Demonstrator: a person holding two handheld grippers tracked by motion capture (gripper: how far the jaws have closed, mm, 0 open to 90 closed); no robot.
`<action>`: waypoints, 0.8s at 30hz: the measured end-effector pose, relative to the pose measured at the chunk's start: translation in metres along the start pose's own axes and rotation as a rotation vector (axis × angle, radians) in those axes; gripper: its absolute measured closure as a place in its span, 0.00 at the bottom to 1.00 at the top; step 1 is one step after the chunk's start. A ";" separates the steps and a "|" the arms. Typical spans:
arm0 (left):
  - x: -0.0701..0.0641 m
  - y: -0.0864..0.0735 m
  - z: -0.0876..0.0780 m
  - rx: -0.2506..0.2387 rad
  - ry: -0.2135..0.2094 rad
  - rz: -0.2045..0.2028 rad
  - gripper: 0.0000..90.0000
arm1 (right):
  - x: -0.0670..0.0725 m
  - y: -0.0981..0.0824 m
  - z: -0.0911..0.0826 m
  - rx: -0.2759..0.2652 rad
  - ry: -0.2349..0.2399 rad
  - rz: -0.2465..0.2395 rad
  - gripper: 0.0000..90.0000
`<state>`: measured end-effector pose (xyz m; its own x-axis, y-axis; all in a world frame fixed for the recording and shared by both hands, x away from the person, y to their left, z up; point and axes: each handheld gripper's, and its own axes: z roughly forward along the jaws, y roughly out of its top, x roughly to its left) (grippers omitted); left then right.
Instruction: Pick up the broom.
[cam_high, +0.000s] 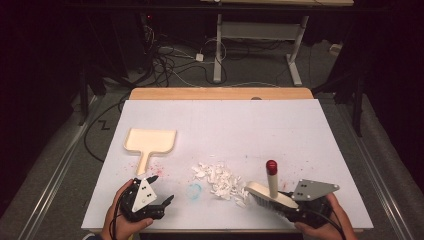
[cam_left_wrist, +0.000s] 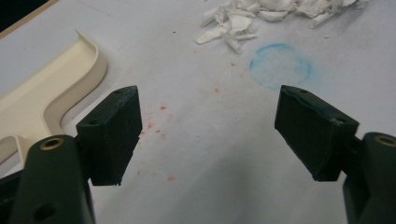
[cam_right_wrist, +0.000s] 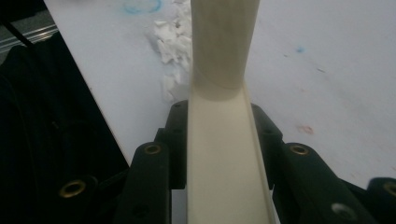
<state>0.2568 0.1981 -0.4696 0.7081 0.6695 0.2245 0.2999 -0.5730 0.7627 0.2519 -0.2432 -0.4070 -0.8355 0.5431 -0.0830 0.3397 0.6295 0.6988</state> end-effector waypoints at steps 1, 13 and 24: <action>0.000 0.000 0.000 -0.001 0.001 0.000 0.24 | 0.003 0.003 0.006 0.000 0.009 -0.001 0.75; 0.002 -0.001 0.001 -0.003 -0.010 -0.005 0.24 | 0.009 0.054 0.053 -0.089 -0.003 -0.072 0.75; 0.002 -0.002 -0.002 -0.005 0.004 -0.010 0.24 | 0.000 0.050 0.013 -0.218 0.033 -0.090 0.75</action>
<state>0.2563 0.2015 -0.4696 0.7024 0.6770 0.2198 0.3032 -0.5639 0.7681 0.2743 -0.2044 -0.3809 -0.8733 0.4693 -0.1310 0.1651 0.5379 0.8267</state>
